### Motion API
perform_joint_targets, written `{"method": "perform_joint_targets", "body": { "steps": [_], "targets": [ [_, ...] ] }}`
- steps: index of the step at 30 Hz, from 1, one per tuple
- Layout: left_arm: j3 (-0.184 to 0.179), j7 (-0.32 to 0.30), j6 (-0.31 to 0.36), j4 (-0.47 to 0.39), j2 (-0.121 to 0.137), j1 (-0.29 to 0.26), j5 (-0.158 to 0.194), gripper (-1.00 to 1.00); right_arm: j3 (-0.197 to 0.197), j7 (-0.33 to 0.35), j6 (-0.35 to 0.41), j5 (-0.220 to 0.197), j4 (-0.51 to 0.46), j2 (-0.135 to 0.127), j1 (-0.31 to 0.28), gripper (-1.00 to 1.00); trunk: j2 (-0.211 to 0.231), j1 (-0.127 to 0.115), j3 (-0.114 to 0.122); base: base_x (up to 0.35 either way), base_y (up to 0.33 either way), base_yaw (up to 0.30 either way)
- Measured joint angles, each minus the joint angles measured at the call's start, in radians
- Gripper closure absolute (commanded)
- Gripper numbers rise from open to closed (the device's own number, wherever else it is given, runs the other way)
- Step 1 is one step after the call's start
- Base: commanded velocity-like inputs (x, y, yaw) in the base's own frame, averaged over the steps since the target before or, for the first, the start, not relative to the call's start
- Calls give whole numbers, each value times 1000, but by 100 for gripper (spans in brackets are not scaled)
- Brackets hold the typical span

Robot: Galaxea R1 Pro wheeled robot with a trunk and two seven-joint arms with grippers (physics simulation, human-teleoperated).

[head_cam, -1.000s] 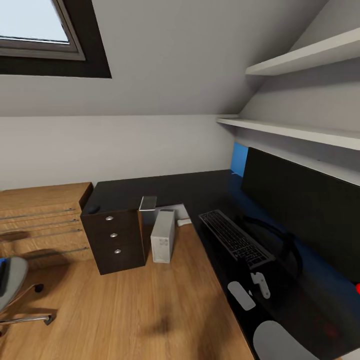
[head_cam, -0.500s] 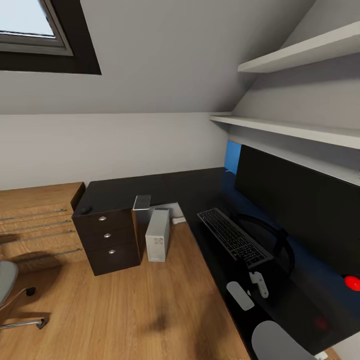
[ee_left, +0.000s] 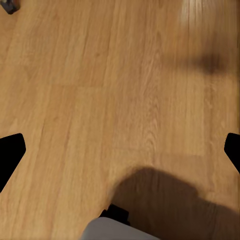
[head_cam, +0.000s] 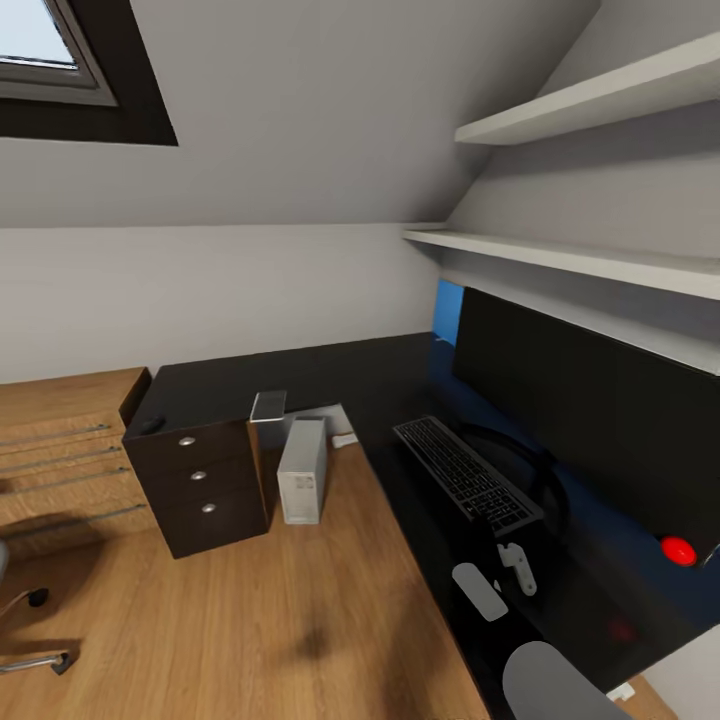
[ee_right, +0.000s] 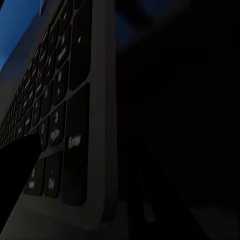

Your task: In the bedroom, organize the workspace by keeping the computer under the desk, ensuring the monitor is on the desk, placing the keyboard on the desk next to the monitor, placing the mouse on the desk next to the keyboard, moving the folder from the swivel chair onto the desk next to the mouse, stacking the notebook on top of the folder with the pen on top of the notebook, and positioning the swivel chair next to the desk.

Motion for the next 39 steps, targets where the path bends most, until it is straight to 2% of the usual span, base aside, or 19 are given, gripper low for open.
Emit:
{"method": "perform_joint_targets", "body": {
  "steps": [12,20,32,35,37,39],
  "targets": [
    [2,1,-3,0,0,0,-1,-100,-2,-10,13,0,-1,-4,0,100,0,0,-1,2,0,-13],
    [2,0,-5,0,0,0,-1,-100,0,-46,16,3,0,-6,0,100,0,0,-1,136,0,0],
    [2,0,-4,0,0,0,-1,-100,0,-49,14,6,3,-5,0,100,0,0,-1,84,-30,0],
    [2,0,-4,-1,0,0,-1,-100,-1,-49,16,20,6,-5,0,100,0,0,-1,16,-8,0],
    [2,0,-4,0,0,0,-1,-100,-4,-48,20,46,10,-5,-1,100,0,0,0,5,-3,0],
    [2,0,-4,0,0,0,-1,-100,-4,-50,22,48,8,-6,-1,100,0,0,0,3,-1,0]
  ]
}}
